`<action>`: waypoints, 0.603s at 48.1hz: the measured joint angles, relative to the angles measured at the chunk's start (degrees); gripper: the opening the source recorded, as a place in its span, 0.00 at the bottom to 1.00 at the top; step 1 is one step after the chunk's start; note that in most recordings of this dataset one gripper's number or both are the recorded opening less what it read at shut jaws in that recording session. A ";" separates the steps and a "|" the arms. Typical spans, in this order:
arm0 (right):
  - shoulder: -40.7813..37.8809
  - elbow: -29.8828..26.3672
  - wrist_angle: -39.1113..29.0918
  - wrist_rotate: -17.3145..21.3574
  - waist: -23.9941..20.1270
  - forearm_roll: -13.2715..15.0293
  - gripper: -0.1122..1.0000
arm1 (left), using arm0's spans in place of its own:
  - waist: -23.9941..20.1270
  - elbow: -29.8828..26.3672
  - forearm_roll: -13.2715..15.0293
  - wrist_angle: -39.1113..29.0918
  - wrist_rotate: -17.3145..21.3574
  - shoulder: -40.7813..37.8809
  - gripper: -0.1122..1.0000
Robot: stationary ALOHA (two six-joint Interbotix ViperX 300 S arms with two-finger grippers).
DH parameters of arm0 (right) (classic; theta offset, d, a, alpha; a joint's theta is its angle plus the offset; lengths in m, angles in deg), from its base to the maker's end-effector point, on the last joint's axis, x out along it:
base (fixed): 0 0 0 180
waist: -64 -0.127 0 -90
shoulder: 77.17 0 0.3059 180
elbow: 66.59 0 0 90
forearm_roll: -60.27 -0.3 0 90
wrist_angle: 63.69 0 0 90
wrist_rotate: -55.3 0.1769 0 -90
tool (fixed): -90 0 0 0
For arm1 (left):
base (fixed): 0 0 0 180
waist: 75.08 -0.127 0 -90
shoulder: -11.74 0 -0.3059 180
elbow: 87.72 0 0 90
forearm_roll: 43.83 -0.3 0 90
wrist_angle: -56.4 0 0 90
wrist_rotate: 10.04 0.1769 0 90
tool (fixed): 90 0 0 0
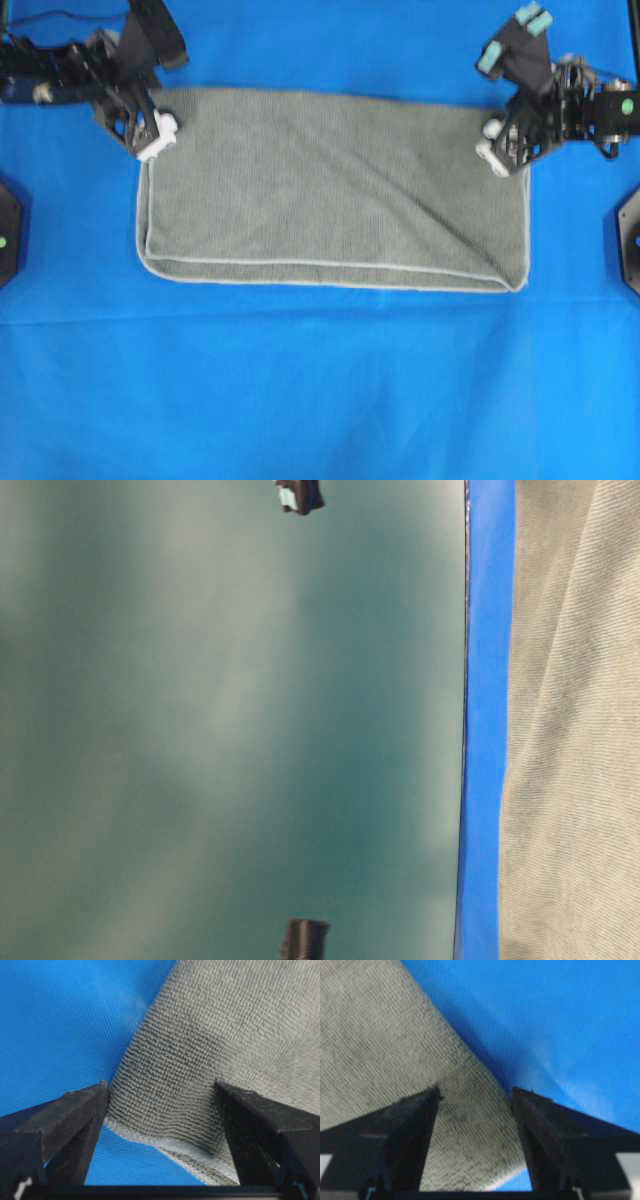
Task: Fold a large towel.
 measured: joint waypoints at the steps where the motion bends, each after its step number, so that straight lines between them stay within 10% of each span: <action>1: -0.09 0.18 0.26 0.00 0.00 -0.09 0.65 | -0.09 0.00 0.00 0.00 0.09 -0.44 0.81; 12: -0.70 2.02 3.87 -0.09 0.26 0.00 0.58 | -0.26 -0.53 -0.09 -1.32 0.26 -1.49 0.73; 21: -0.18 3.16 7.29 -0.18 -0.62 -0.09 0.13 | 0.88 -1.93 0.00 -8.09 0.26 -2.02 0.35; 29: 1.85 3.60 7.73 -0.18 -2.46 -1.05 0.13 | 2.64 -2.11 -0.09 -12.66 0.26 -0.79 0.13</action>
